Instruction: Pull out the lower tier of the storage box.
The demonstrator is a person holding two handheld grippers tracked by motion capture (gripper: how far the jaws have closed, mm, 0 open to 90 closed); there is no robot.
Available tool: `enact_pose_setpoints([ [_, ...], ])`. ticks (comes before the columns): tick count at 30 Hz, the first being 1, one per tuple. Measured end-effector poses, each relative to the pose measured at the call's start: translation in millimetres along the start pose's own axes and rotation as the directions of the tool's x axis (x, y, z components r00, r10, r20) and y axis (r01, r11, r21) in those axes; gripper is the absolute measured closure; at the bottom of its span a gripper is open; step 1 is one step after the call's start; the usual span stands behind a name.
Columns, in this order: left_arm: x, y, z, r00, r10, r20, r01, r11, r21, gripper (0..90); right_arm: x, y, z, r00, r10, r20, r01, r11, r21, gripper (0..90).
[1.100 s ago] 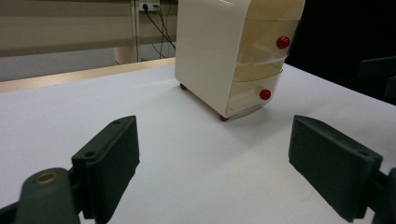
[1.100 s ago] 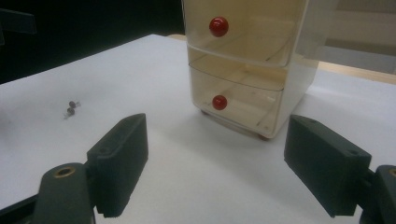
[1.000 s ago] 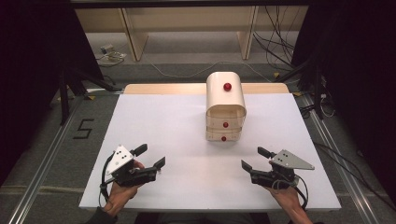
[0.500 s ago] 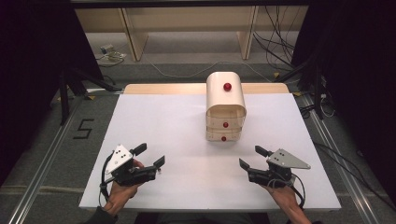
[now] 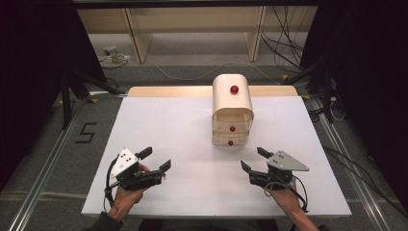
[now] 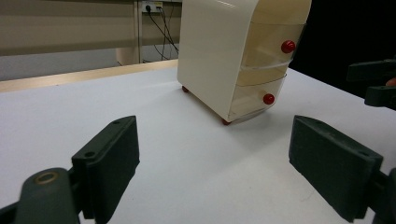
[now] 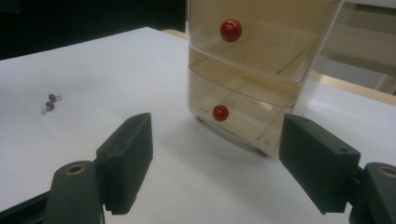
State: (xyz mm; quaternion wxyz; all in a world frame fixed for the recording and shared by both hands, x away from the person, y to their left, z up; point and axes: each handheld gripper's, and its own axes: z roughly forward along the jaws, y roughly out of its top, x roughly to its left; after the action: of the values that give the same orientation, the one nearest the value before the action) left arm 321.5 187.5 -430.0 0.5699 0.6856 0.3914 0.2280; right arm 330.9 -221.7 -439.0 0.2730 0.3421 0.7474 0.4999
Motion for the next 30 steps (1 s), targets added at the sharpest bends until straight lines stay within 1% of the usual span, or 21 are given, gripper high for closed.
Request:
enact_pose_setpoints([
  [1,-0.8,0.0,1.0,1.0,-0.001,0.004,0.001,1.0,-0.002,15.7,1.0,-0.2,1.5,0.9999,-0.011,0.009,0.011,1.0,0.007,27.5],
  [2,-0.8,0.0,1.0,1.0,-0.001,0.004,0.001,1.0,-0.002,15.7,1.7,-0.3,2.2,0.9999,-0.008,0.014,0.008,1.0,0.012,27.5],
  [3,-1.2,0.0,1.3,0.9999,0.012,0.007,-0.012,0.9999,0.003,15.7,1.9,-0.2,3.8,0.9997,-0.018,0.015,0.017,1.0,0.012,27.8],
  [6,-1.7,0.2,1.4,0.9999,0.013,0.009,-0.014,0.9999,0.002,15.7,3.2,0.0,5.9,0.9994,-0.029,0.022,0.028,0.999,0.018,28.1],
  [7,-1.6,-0.1,1.3,0.9999,0.01,0.01,-0.01,0.9999,0.004,15.7,4.3,0.7,8.3,0.9986,-0.046,0.027,0.046,0.999,0.02,28.4],
  [10,-1.4,0.1,0.7,1.0,0.003,0.006,-0.003,1.0,-0.003,15.7,5.9,1.3,12.6,0.9969,-0.071,0.034,0.07,0.997,0.024,29.1],
  [14,-1.0,0.0,0.0,0.9999,0.008,0.006,-0.008,1.0,0.003,15.7,8.2,1.7,19.7,0.9934,-0.107,0.042,0.105,0.994,0.041,29.7],
  [18,-1.0,0.1,-0.3,0.9999,0.01,0.005,-0.01,0.9999,0.0,15.7,9.6,1.9,26.1,0.9913,-0.117,0.061,0.114,0.992,0.058,30.6],
  [20,-1.1,0.1,-0.5,0.9999,0.011,0.005,-0.011,0.9999,0.0,15.7,10.2,2.0,28.9,0.9883,-0.135,0.07,0.131,0.989,0.062,30.8],
  [26,-1.1,0.1,-1.0,0.9999,0.013,0.004,-0.013,0.9999,0.0,15.7,11.5,2.7,35.1,0.9851,-0.153,0.078,0.149,0.987,0.062,31.9],
  [27,-1.4,0.2,-1.3,0.9999,0.014,0.004,-0.014,0.9999,-0.002,15.7,12.4,2.7,38.2,0.9824,-0.167,0.083,0.162,0.985,0.067,32.2],
  [30,-1.5,0.3,-1.4,0.9999,0.014,0.003,-0.014,0.9999,-0.004,15.7,14.3,2.8,42.0,0.9784,-0.187,0.088,0.181,0.981,0.071,32.8],
])
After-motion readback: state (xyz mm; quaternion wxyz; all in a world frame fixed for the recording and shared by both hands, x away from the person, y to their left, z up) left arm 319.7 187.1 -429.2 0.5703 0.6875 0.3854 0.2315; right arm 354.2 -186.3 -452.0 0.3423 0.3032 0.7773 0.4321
